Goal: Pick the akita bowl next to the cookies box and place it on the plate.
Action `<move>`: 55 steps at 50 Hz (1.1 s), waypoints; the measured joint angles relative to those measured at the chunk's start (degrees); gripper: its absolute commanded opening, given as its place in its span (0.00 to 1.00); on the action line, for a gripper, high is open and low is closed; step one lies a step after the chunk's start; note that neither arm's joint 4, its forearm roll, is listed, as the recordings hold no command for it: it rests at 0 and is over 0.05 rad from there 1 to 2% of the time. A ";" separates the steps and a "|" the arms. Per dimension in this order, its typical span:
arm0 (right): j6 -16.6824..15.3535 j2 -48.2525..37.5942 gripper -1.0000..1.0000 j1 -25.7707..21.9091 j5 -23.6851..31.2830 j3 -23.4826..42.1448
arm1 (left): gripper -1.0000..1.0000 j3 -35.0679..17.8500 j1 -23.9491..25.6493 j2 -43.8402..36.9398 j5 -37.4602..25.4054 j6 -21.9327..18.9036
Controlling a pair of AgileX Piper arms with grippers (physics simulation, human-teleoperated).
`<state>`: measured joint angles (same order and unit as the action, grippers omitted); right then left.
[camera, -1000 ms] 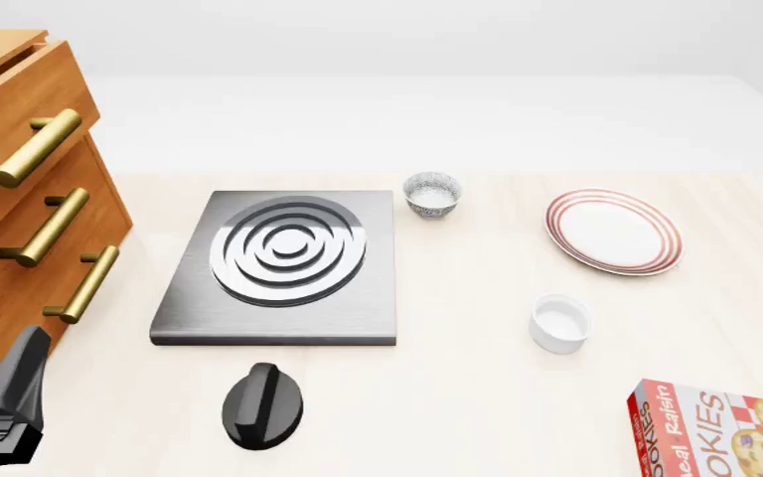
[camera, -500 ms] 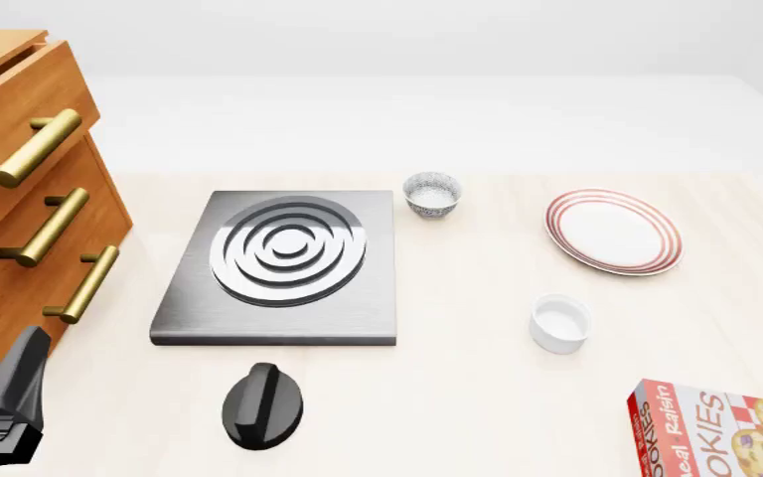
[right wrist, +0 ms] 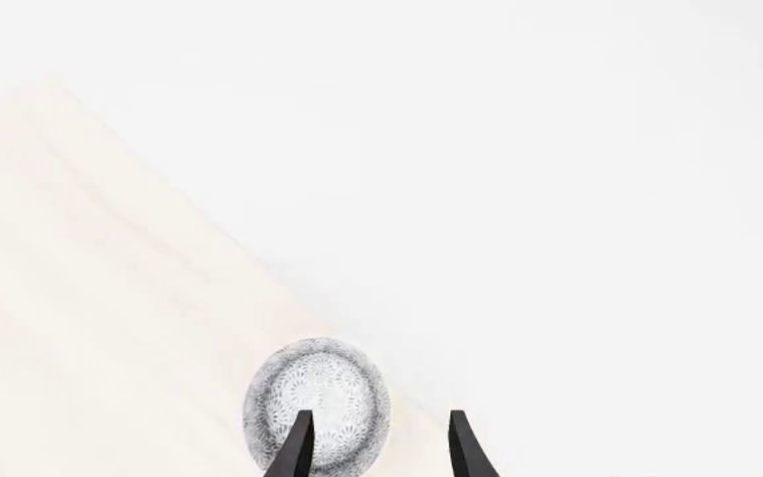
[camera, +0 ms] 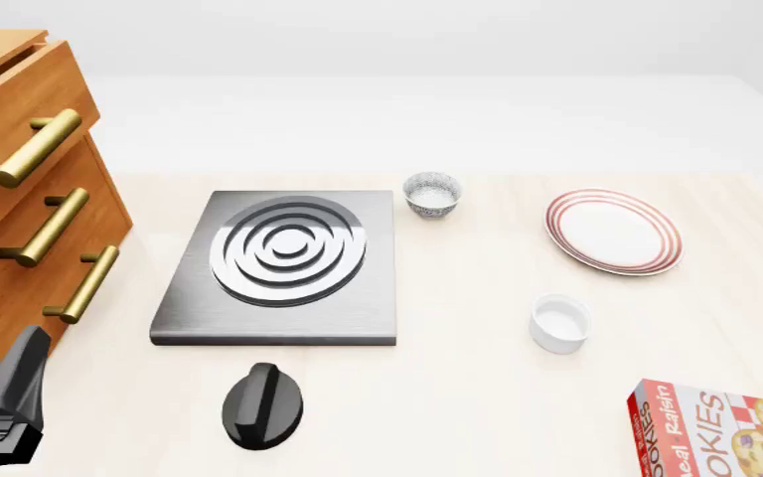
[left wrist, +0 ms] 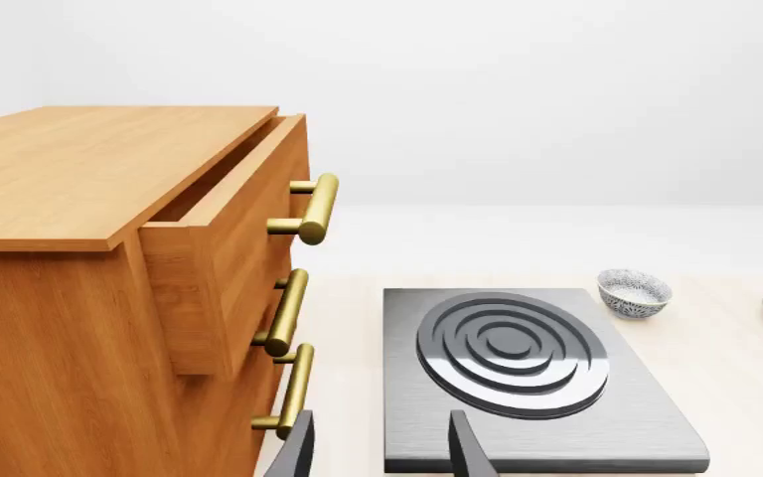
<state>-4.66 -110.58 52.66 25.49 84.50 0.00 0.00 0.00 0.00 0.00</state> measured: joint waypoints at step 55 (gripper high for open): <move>-2.86 -8.49 1.00 0.51 -5.84 -1.89 | 1.00 0.00 0.00 0.00 0.00 0.00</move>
<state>-7.52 -119.07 53.16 19.65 82.61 0.00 0.00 0.00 0.00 0.00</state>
